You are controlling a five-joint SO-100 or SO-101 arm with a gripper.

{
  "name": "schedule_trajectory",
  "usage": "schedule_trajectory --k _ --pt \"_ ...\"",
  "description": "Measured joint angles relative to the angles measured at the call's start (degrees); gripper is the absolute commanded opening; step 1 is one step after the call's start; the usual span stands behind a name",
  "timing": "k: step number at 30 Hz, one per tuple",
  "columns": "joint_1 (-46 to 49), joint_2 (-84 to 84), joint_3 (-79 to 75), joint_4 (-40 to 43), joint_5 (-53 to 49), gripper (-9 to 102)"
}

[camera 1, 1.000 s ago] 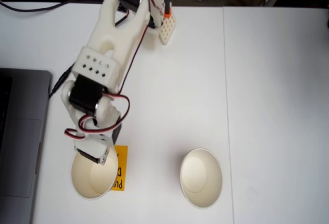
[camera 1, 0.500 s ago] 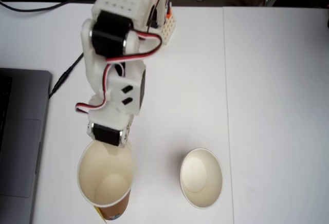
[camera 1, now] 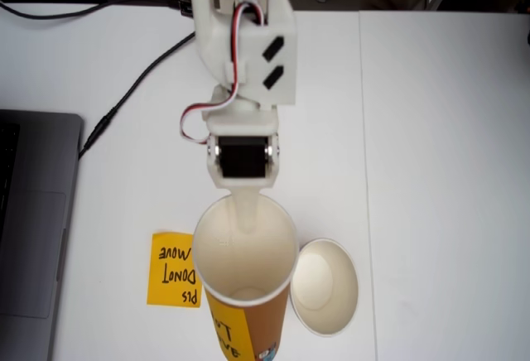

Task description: Pickup cup and make a pile of cup.

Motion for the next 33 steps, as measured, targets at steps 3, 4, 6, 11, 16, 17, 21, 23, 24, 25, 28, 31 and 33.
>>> schedule_trajectory --k 3,4,6,11,16,17,21,23,24,25,28,31,33 --pt "-2.46 1.49 0.0 0.0 0.35 -7" --pt "-3.6 1.76 0.0 0.0 0.35 -7" --pt "-5.71 2.37 0.0 0.0 0.0 -6" --pt "-9.05 3.16 0.0 0.0 0.44 -6" --pt "-11.95 3.16 0.0 0.0 0.35 -6" --pt "-12.83 3.16 0.0 0.0 0.35 -6" --pt "-14.33 3.16 0.0 0.09 -0.09 -6" --pt "-14.41 3.16 0.0 0.09 -0.09 -6" --pt "-14.68 3.16 0.0 0.09 0.0 -6" --pt "-14.94 3.16 0.0 0.09 -0.09 -6" --pt "-14.94 3.16 0.0 1.67 -0.09 -6" --pt "-14.59 2.9 0.0 4.04 -0.09 -7" --pt "-14.77 2.55 0.0 5.27 -0.09 -7"
